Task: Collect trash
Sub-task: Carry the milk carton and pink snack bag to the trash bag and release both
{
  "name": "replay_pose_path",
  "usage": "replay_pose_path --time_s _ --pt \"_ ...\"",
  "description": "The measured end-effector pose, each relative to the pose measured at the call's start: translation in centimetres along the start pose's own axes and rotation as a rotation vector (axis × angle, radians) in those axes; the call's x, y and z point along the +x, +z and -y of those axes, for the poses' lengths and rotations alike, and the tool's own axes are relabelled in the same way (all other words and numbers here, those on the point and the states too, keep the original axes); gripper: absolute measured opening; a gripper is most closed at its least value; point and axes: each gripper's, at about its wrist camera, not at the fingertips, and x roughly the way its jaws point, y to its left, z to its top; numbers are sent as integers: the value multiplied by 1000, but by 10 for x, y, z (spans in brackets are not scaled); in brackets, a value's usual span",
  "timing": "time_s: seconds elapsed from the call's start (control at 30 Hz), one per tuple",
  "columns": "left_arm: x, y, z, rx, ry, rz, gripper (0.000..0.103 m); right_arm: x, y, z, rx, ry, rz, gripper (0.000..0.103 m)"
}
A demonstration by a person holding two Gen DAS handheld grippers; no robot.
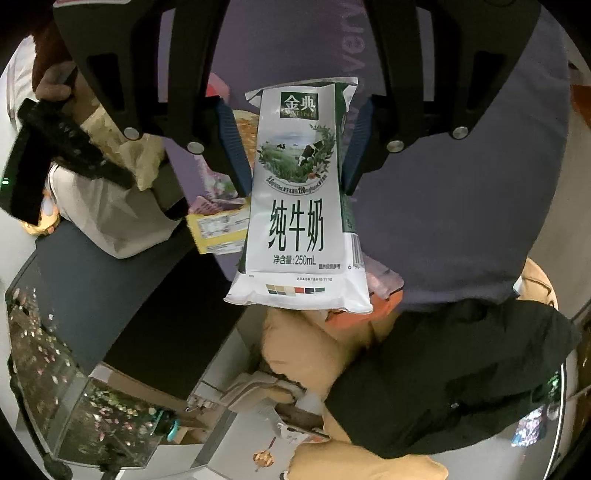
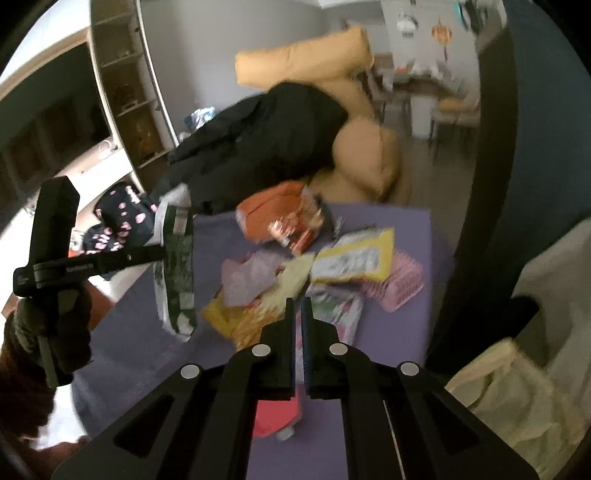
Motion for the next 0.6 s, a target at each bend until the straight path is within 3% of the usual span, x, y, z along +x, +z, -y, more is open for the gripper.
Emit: replay_pose_path --time_s 0.07,0.13,0.2,0.3,0.47,0.6 --pt "-4 -1 5 0 -13 3 48 15 -5 7 17 -16 -43 7" --pt "-7 -4 8 7 -21 11 48 37 -13 16 19 -35 -94 18" --pt "-5 -7 9 2 -31 7 48 57 -18 24 21 -56 -125 55" --pt "3 -11 3 -8 -33 -21 48 95 -19 37 46 -88 -211 55" --pt "10 -16 -8 -35 -21 -41 48 125 -6 34 44 -138 -224 55" --pt "16 -22 -18 -58 -17 -52 48 142 -2 14 -99 -212 -259 56"
